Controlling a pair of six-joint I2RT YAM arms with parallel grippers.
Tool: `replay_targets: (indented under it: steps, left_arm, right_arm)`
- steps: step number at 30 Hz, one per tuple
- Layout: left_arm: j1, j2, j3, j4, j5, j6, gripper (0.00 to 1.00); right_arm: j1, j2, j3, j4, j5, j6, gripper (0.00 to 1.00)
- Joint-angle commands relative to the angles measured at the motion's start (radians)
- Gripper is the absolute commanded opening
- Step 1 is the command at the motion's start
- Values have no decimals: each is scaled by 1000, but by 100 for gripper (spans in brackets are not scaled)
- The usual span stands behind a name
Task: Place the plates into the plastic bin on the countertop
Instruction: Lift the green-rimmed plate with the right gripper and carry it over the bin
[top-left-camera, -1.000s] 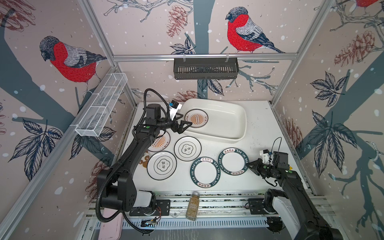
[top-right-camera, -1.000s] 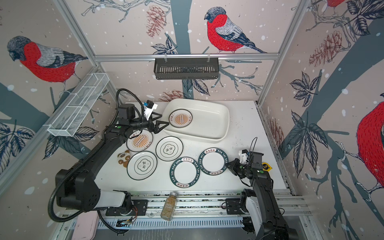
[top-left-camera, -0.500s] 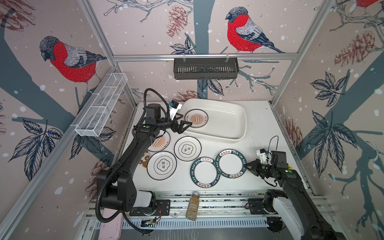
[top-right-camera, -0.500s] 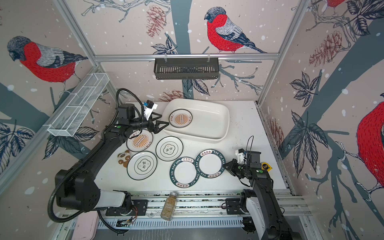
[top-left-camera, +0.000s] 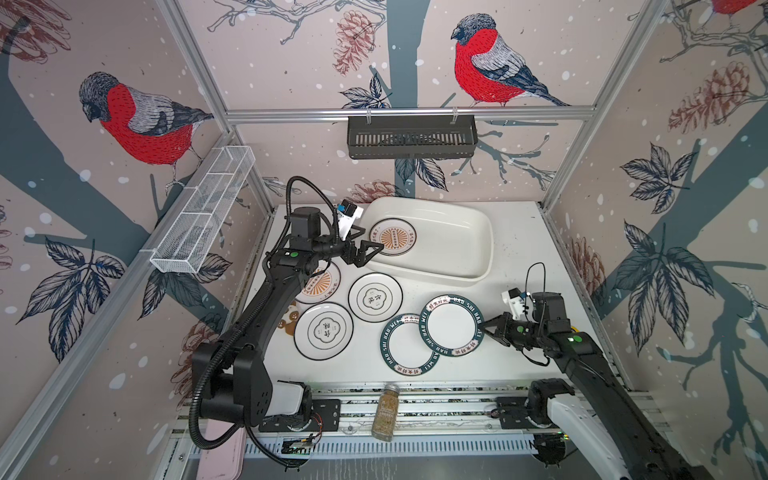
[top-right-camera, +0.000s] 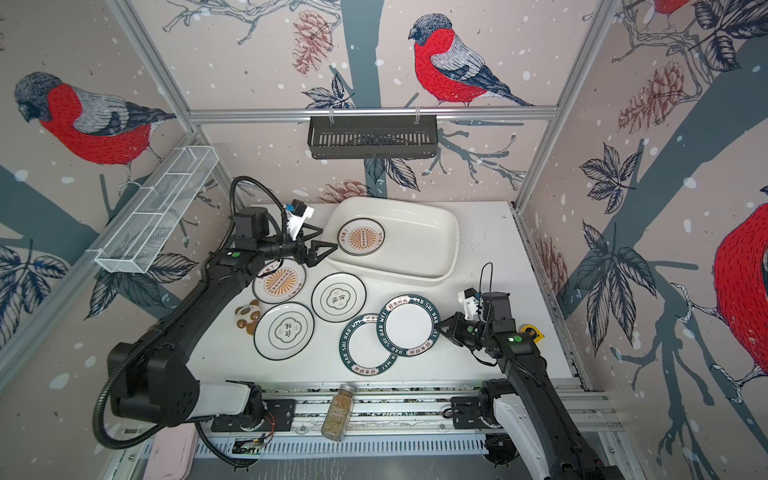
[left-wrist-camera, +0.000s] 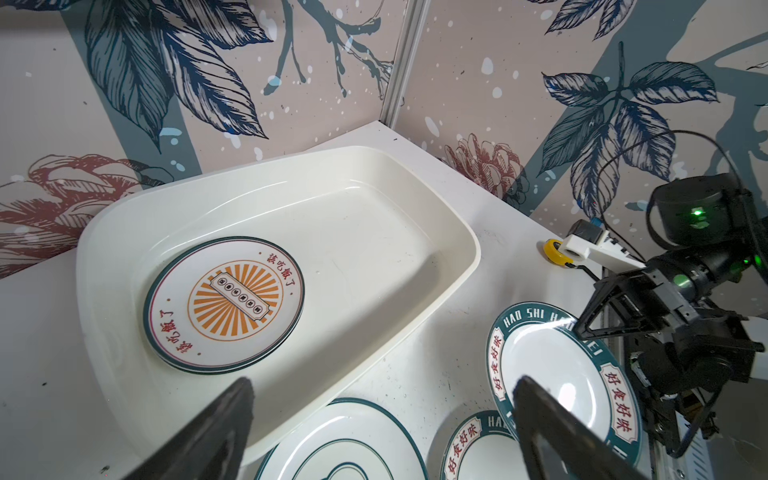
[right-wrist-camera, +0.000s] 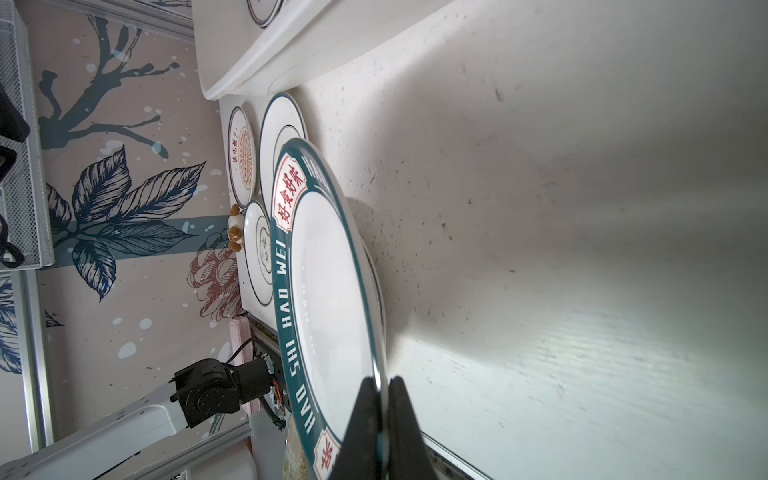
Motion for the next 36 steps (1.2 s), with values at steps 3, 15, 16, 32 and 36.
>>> replay_targets:
  steps: [3, 15, 16, 32, 36]
  left_arm:
    - [-2, -22, 2, -24, -95, 39, 96]
    - [-1, -59, 24, -54, -106, 46, 96]
    - [-2, -61, 24, -55, -110, 46, 96]
    - [-2, -81, 15, -56, -76, 87, 96]
    - [-1, -72, 0, -35, -48, 66, 96]
  right_arm:
    - [26, 36, 57, 66, 14, 36, 0]
    - [120, 242, 253, 207, 31, 69, 0]
    - [123, 271, 278, 225, 29, 69, 1]
    - [130, 849, 741, 395, 85, 11, 1]
    - [135, 977, 818, 505, 112, 40, 1]
